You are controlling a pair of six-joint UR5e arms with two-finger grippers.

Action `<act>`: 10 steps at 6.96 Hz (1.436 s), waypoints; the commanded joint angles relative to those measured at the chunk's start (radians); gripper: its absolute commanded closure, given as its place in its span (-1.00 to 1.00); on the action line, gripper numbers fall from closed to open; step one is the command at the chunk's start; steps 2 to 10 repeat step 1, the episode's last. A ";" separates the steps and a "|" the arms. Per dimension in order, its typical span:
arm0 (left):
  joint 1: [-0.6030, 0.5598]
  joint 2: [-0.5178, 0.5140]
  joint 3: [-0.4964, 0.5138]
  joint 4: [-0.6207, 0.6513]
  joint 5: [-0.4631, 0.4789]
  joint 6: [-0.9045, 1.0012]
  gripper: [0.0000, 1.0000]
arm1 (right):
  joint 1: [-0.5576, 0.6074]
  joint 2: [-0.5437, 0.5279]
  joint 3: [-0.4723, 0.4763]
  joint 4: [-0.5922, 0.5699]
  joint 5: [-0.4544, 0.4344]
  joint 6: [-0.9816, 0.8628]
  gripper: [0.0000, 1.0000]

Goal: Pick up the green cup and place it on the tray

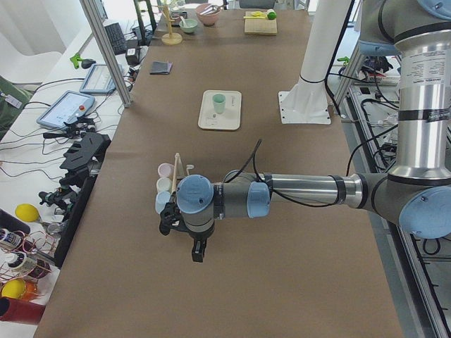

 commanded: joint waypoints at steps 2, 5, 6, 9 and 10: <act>0.000 0.000 -0.004 -0.001 0.000 -0.001 -0.98 | 0.000 -0.001 -0.003 0.000 0.000 0.001 -1.00; 0.000 0.000 -0.004 -0.001 0.000 -0.001 -0.98 | 0.000 -0.001 -0.003 0.000 0.000 0.001 -1.00; 0.000 0.000 -0.004 -0.001 0.000 -0.001 -0.98 | 0.000 -0.001 -0.003 0.000 0.000 0.001 -1.00; 0.000 0.000 -0.004 -0.001 0.000 -0.001 -0.98 | 0.000 -0.001 -0.003 0.000 0.000 0.001 -1.00; 0.000 0.000 -0.004 -0.001 0.000 -0.001 -0.98 | 0.000 -0.001 -0.003 0.000 0.000 0.001 -1.00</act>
